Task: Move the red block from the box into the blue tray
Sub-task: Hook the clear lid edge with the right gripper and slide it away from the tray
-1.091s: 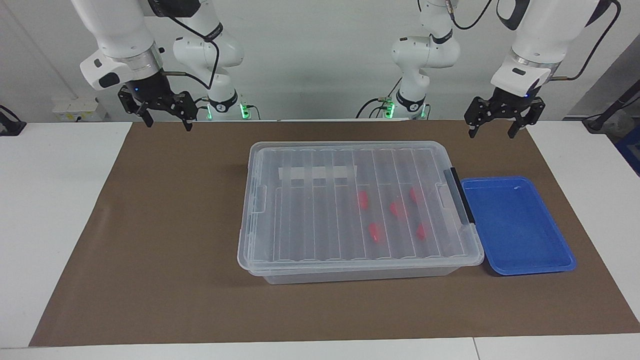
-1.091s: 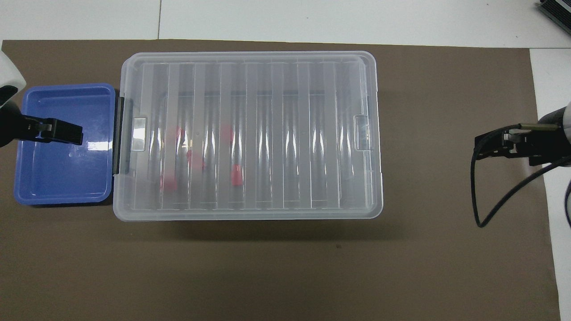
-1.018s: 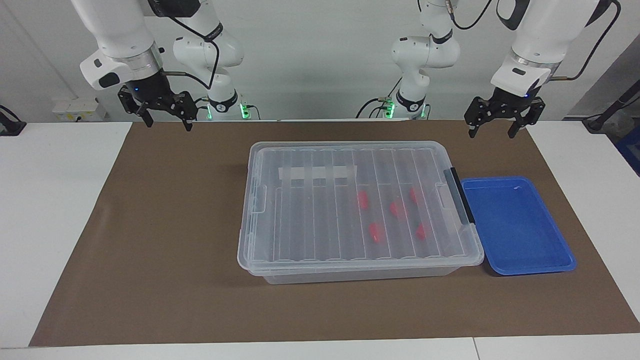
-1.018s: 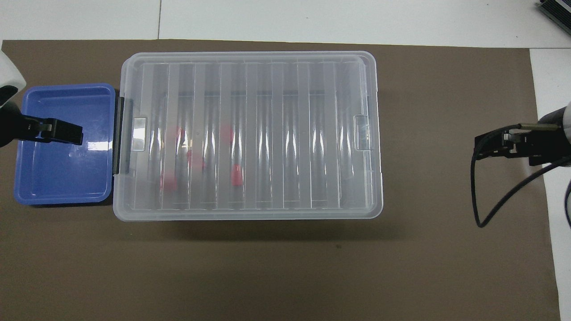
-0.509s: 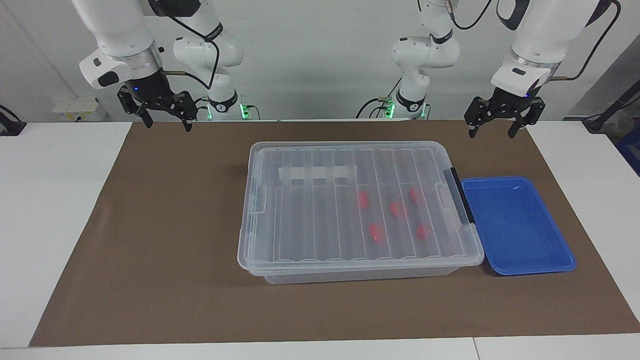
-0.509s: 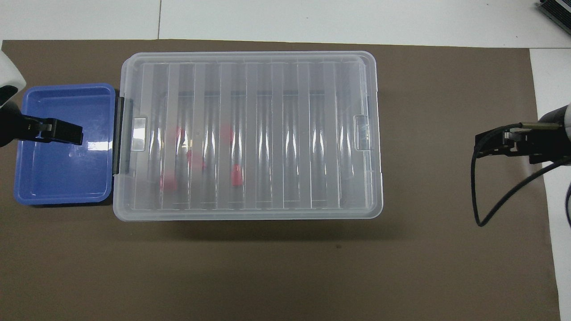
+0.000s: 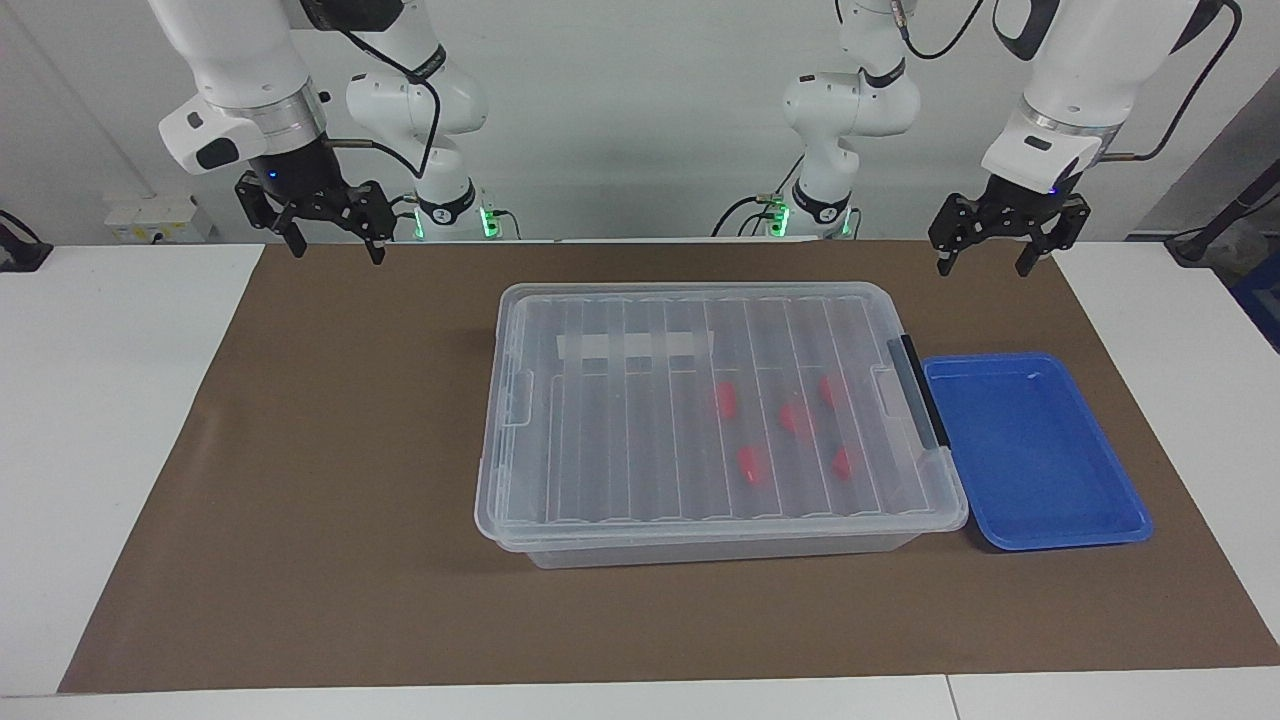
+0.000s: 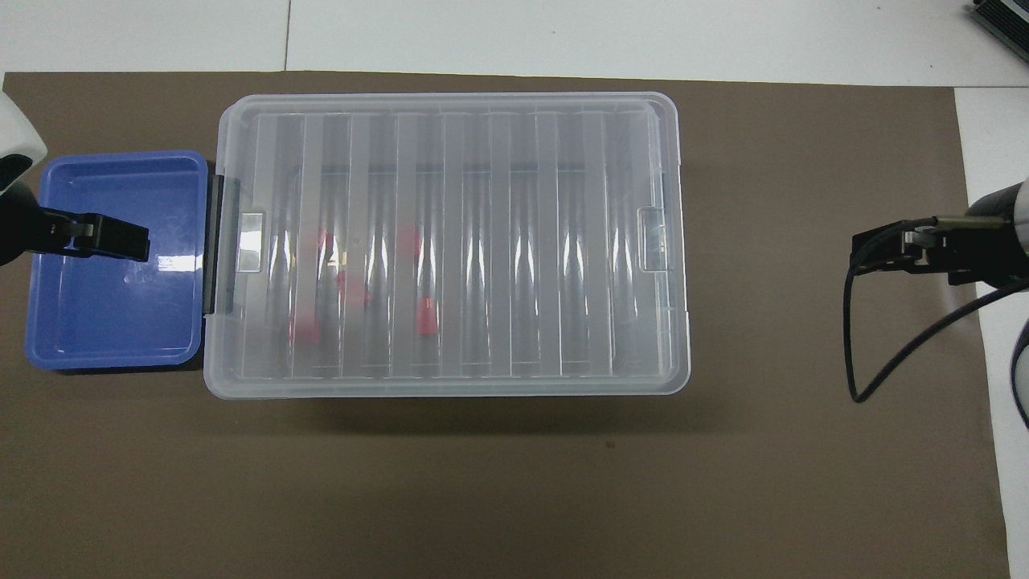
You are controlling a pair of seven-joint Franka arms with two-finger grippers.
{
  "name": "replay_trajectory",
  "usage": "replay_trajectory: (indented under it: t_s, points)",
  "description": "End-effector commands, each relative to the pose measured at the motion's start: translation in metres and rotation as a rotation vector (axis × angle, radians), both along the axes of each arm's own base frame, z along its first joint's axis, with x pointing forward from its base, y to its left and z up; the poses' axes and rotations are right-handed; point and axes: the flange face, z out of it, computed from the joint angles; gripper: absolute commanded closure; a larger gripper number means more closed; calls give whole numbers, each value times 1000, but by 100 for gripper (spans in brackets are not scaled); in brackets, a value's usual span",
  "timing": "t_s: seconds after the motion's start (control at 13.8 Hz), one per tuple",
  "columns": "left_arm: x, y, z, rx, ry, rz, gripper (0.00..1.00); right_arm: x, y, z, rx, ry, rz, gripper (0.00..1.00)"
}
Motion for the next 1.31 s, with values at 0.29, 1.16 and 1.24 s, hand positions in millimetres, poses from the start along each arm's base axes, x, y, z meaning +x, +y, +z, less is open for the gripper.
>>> replay_trajectory:
  t_s: [0.29,1.16,1.24]
  points:
    - [-6,3,1,-12,-6,10,0,23,50,-69,33,-102,30,7]
    - [-6,3,1,-12,-8,10,0,32,115,-171,11,-78,97,7]
    - [-6,3,1,-12,-6,10,0,30,115,-172,9,-72,101,7]
